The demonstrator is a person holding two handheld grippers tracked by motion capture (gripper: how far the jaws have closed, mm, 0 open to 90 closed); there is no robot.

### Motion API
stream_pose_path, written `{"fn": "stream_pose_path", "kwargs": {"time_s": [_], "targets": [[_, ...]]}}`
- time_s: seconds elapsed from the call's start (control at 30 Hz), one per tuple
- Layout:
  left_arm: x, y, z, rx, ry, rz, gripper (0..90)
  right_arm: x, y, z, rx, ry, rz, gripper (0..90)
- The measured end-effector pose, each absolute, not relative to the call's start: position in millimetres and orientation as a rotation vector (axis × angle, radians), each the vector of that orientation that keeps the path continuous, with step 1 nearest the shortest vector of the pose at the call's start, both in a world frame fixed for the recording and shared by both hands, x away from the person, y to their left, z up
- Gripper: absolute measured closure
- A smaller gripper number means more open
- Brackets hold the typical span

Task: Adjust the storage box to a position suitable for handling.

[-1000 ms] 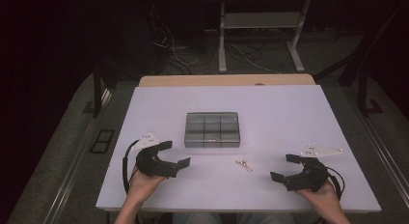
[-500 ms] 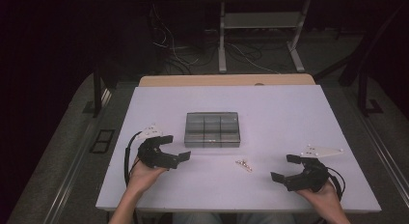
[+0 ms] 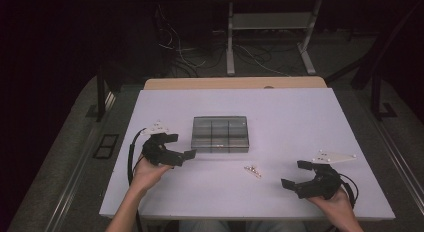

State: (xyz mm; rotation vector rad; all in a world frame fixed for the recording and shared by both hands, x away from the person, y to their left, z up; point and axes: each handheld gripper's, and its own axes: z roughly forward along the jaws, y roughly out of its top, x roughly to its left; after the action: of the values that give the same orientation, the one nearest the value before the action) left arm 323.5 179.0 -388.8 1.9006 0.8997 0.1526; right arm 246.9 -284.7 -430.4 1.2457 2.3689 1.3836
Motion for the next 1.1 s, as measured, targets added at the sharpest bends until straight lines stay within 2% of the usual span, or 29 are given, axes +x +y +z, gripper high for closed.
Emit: {"fn": "stream_pose_path", "kwargs": {"time_s": [0.67,0.77,0.83,0.97,1.1], "targets": [[353.0,194.8,-382.0,1.972,0.932,0.166,0.6,246.9,-282.7,-431.8,1.243,2.381,1.365,0.8],[357.0,197.8,-380.8,1.977,0.945,0.185,6.1,247.4,-283.3,-432.0,1.241,2.38,1.364,0.7],[360.1,200.7,-380.3,1.984,0.946,0.19,13.6,247.4,-283.4,-432.1,1.238,2.38,1.362,0.8],[366.5,203.4,-380.6,2.019,0.961,0.206,15.9,247.1,-283.2,-432.1,1.242,2.377,1.364,0.7],[373.1,207.9,-381.5,2.031,0.972,0.199,35.6,247.2,-283.2,-432.3,1.239,2.381,1.36,0.7]]}}
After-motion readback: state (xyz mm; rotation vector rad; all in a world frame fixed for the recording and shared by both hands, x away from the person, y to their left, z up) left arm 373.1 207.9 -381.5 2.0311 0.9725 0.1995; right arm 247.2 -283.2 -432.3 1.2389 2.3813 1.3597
